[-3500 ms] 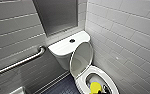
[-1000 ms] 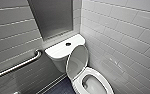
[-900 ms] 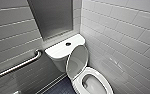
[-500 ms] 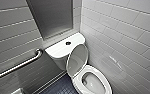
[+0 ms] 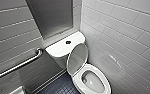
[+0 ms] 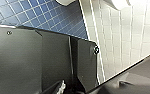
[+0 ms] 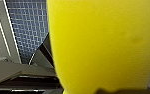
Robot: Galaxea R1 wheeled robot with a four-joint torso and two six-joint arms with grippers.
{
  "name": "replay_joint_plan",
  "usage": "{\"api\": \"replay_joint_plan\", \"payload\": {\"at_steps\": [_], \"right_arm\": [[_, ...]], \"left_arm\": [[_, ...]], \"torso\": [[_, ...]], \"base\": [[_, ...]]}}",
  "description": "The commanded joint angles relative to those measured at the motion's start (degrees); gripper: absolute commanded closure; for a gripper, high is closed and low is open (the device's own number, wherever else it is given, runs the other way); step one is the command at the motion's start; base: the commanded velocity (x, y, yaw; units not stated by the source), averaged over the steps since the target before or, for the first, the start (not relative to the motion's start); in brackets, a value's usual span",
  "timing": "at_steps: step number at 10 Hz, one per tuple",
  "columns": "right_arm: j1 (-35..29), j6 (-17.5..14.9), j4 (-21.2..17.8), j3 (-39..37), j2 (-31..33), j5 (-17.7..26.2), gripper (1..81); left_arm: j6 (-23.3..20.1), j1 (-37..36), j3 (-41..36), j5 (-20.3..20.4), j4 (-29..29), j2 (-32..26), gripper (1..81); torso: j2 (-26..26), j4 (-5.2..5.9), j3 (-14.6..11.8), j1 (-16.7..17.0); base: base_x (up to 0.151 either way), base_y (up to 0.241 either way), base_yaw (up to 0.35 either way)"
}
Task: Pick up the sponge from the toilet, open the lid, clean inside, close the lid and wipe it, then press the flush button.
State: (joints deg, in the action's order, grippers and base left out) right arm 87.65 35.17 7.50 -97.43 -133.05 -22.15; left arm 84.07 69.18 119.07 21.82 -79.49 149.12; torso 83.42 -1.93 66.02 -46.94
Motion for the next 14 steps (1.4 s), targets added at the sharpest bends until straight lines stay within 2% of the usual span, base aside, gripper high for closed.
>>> {"api": "replay_joint_plan", "payload": {"at_steps": [1,3,6,10,12,14], "right_arm": [[0.56,-0.01,1.47,0.32,1.88,3.25,81.1],[0.56,-0.01,1.47,-1.43,0.57,3.25,81.1],[2.14,-0.1,2.61,-3.55,-0.31,3.34,81.1],[4.77,-0.1,3.49,-7.76,-2.95,3.17,81.1],[5.3,-0.01,3.31,-8.65,-3.39,0.97,81.1],[5.3,-0.01,3.49,-8.82,-3.74,0.97,81.1]], "left_arm": [[2.05,-4.96,1.17,-0.64,0.22,-1.18,1.0],[4.61,-8.66,1.96,-0.64,0.22,-1.27,1.0],[12.69,-15.95,2.93,-0.64,0.22,-1.36,1.0],[20.95,-25.61,2.93,-0.73,0.22,-0.91,1.0],[27.45,-29.57,3.98,-0.64,0.48,-2.76,1.0],[33.25,-33.88,5.39,-0.11,0.66,-4.35,1.0]], "torso": [[0.0,0.0,0.0,0.0],[0.04,0.0,0.0,0.02],[0.02,0.0,0.0,0.02],[0.02,0.0,0.0,0.02],[0.02,0.0,0.02,0.02],[0.0,0.0,0.05,0.02]], "base": [[0.0,0.0,0.0],[0.0,0.0,0.0],[0.0,0.0,0.0],[0.0,0.0,0.0],[0.0,0.0,0.0],[0.0,0.0,0.0]]}}
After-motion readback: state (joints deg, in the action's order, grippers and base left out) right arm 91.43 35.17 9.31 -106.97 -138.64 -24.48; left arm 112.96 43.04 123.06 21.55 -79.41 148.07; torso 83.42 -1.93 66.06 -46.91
